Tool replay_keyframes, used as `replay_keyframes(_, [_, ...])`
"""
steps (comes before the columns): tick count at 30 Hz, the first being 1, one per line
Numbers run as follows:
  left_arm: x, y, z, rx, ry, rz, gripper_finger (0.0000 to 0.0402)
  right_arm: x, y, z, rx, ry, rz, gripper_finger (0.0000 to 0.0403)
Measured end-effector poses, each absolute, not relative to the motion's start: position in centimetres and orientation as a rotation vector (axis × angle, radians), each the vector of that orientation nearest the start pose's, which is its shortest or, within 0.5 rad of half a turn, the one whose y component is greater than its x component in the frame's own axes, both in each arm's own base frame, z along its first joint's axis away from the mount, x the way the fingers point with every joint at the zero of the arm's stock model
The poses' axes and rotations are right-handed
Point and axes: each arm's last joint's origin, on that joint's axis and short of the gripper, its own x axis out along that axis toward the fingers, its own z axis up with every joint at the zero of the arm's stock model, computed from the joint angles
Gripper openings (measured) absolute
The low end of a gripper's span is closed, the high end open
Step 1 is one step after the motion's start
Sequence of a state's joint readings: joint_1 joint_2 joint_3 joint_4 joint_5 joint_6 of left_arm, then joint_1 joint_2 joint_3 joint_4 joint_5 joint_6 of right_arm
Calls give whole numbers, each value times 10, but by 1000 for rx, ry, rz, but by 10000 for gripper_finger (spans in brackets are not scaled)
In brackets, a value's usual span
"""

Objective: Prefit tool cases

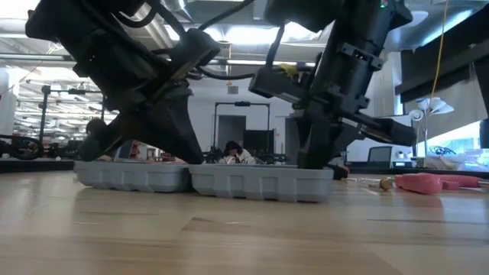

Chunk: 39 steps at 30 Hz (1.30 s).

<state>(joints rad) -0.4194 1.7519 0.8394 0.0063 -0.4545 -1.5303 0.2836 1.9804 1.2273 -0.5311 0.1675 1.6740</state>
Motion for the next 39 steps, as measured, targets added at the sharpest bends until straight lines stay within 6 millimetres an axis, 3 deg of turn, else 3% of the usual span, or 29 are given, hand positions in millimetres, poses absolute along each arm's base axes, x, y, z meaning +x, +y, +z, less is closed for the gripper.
replay_keyframes(14, [299,-132,121,-1055,617,609,0,380,99,159,1154,849,-937,0])
replay_keyframes(24, [299,-134,121,-1031,655,562,0,390,100,170,1196,766,-853,0])
replay_keyframes(30, [299,-134,120,-995,655,552,0,397,105,180,1231,756,-713,0])
replay_keyframes(35, [297,-137,124,-924,676,498,0,391,103,177,1165,783,-779,0])
replay_keyframes(39, [292,-142,131,-803,737,400,0,385,100,181,993,863,-729,0])
